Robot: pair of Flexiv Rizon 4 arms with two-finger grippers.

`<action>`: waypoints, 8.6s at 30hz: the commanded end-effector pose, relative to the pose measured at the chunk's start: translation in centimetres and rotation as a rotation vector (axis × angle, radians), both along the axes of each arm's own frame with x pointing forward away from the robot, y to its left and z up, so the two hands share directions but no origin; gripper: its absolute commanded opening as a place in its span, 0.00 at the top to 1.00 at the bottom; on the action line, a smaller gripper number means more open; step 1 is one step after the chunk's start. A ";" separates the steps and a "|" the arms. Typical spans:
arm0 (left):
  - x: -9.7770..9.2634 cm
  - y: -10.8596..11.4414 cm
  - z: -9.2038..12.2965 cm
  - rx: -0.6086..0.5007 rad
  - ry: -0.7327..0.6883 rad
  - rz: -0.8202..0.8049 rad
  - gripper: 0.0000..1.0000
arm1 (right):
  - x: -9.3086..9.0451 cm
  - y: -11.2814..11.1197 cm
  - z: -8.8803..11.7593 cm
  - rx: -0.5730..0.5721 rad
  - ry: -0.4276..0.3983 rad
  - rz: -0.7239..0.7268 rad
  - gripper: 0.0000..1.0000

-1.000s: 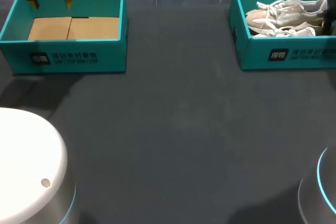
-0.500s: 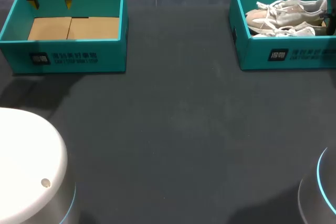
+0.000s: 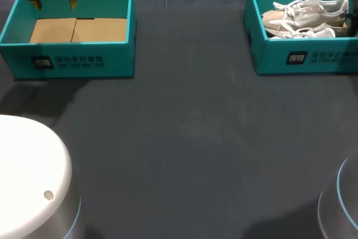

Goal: Take the shoe out of the shoebox, open the shoe tongue, remove and reinsert the insole, then place the shoe into the shoebox

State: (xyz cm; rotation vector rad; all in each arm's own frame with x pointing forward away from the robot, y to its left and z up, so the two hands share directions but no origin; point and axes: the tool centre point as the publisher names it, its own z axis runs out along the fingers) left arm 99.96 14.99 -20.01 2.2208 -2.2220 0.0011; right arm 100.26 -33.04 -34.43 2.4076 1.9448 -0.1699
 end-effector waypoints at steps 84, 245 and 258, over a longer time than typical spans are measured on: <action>0.0 0.0 0.0 0.000 0.000 0.000 0.00 | 2.1 4.9 18.4 -0.107 0.010 -0.188 1.00; 0.0 0.0 0.0 0.000 0.000 0.000 0.00 | -31.1 42.7 2.4 -0.020 0.038 -0.081 0.00; 0.0 0.0 0.0 0.000 0.000 0.000 0.00 | -30.7 40.7 7.9 0.307 -0.047 0.405 0.00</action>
